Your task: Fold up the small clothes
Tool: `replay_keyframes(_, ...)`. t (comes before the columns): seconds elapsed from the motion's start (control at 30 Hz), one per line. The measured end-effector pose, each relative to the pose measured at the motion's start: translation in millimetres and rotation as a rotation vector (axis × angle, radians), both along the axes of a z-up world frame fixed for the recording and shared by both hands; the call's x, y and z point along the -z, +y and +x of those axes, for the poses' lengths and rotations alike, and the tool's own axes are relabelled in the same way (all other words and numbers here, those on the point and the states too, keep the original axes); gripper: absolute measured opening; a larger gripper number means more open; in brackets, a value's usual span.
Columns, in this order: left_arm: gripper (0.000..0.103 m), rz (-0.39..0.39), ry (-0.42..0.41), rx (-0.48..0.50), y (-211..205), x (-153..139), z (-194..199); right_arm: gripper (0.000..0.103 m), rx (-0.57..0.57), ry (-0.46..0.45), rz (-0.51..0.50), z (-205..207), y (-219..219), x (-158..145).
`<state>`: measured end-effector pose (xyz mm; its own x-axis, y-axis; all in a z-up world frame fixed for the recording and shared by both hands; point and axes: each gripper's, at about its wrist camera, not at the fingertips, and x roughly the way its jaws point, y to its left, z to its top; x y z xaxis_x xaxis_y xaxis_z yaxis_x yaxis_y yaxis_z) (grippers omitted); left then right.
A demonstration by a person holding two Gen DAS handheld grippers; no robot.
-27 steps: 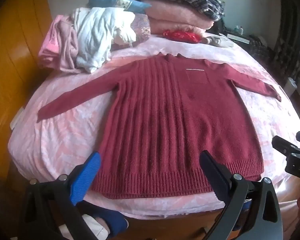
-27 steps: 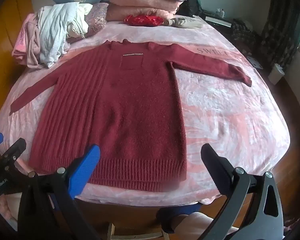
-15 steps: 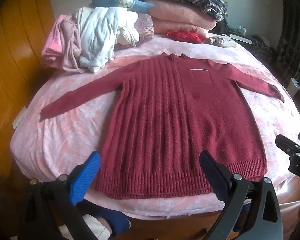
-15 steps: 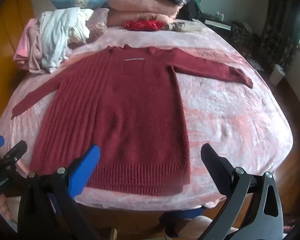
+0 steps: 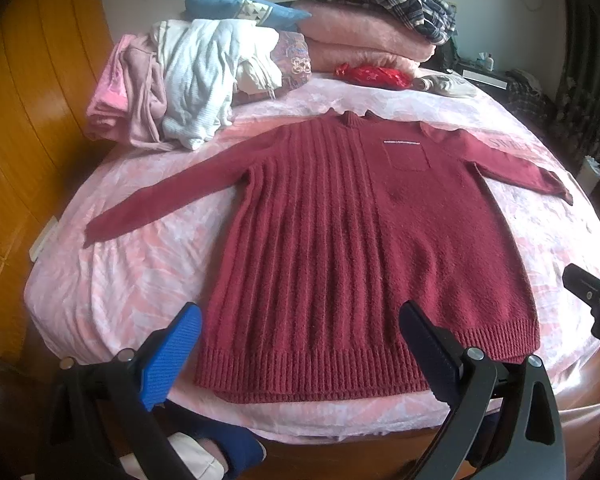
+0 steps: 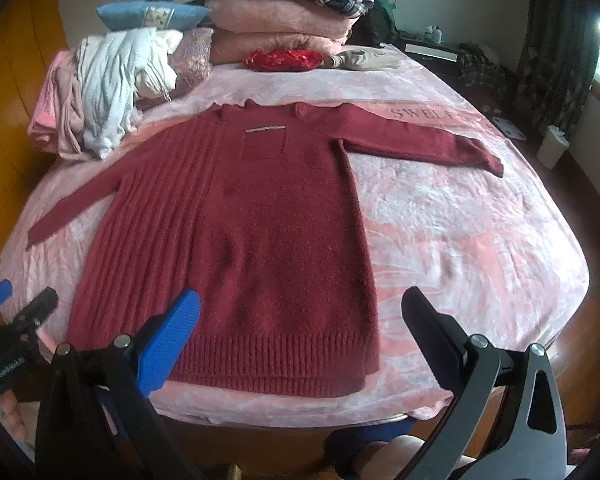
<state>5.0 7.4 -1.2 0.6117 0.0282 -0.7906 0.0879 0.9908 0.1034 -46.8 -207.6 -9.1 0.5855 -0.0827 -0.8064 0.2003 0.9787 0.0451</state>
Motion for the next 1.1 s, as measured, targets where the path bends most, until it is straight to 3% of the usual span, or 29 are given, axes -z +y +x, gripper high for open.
replay_keyframes(0.07, 0.099, 0.001, -0.002, -0.001, -0.1, 0.7, -0.5, 0.100, -0.002, 0.021, -0.049, 2.1, 3.0, 0.8)
replay_keyframes(0.6, 0.099, -0.001, -0.009, -0.004, 2.4, 0.5, 0.1, 0.100, -0.012, 0.059, 0.014, 6.6, 0.5, 3.9)
replay_keyframes(1.1, 0.099, 0.002, -0.011, -0.005, 4.2, 0.9, -0.4, 0.100, -0.015, 0.056, 0.002, 4.3, 0.1, 5.8)
